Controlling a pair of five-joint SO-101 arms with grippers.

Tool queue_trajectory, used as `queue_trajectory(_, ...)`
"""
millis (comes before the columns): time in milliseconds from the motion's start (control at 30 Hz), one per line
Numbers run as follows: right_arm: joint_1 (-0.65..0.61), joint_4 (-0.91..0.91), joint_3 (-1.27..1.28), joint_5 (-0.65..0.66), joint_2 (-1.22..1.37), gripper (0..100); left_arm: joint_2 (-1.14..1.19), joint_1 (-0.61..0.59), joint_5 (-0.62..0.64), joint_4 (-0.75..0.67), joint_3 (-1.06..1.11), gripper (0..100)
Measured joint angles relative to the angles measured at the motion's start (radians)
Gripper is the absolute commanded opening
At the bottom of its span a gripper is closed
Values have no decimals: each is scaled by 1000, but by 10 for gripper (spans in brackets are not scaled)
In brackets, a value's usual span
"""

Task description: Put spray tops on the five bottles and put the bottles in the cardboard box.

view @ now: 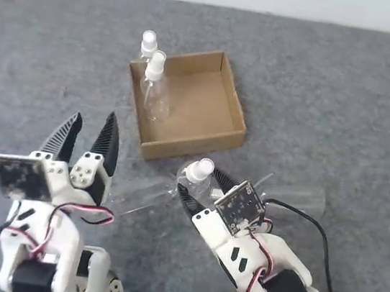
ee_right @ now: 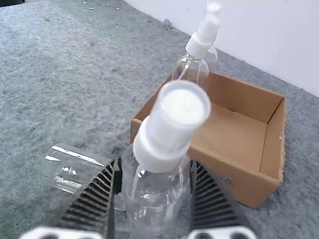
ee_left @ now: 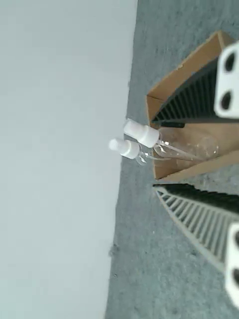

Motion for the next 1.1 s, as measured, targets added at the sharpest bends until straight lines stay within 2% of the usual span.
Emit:
queue_trajectory(267,0,0,0,0,0,13,0,-40,0,6,149,174)
queue_trajectory(600,0,0,0,0,0,13,0,-245,2,-140,325,177)
queue_trajectory(1100,0,0,0,0,0,13,0,-250,-2,-253,456,177)
